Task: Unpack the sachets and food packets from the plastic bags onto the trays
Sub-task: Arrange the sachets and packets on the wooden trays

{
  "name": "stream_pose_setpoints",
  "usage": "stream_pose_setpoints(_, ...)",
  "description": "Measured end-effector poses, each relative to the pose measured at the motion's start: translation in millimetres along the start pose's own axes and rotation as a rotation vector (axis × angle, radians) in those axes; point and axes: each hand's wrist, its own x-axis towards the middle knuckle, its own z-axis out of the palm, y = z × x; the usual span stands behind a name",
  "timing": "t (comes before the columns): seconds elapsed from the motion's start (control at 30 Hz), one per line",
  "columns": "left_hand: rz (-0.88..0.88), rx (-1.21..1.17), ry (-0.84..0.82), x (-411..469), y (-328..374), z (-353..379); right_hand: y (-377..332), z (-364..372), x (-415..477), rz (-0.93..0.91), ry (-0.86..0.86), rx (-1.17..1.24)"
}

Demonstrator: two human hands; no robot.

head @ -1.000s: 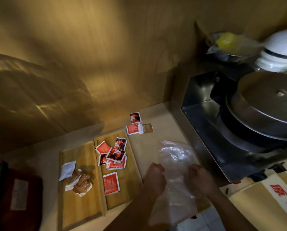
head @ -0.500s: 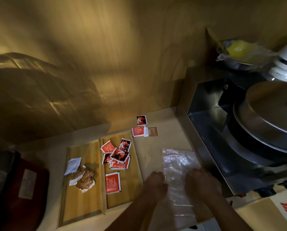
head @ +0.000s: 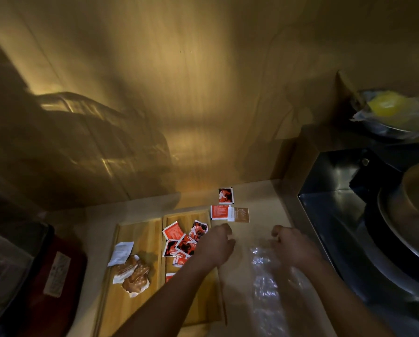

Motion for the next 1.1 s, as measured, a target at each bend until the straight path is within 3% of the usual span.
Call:
stream_pose_setpoints(0.23,0.009,0.02,0.17,51,1,-41,-30,-13,51,-0.098,0.06,0.107)
stream_pose_setpoints(0.57,-0.005,0.213,0.084,117,-27,-28,-48,30,116,-0.151,0.071,0.152)
stream_pose_setpoints(0.7,0.001,0.329,0.028,135,-43,-9,-47,44,129,-0.13,-0.014,0.093)
stream_pose_setpoints(0.9,-0.151,0.296,-0.101,142,-57,9,-34,61,130,-0.077,-0.045,0.107)
stream_pose_setpoints(1.0,-0.21,0.205,-0.07,142,-58,11,-30,63,129,-0.044,-0.076,0.147)
stream_pose_setpoints(1.1,-0.157,0.15,0.018,137,-53,5,-29,62,123,0.007,-0.146,0.373)
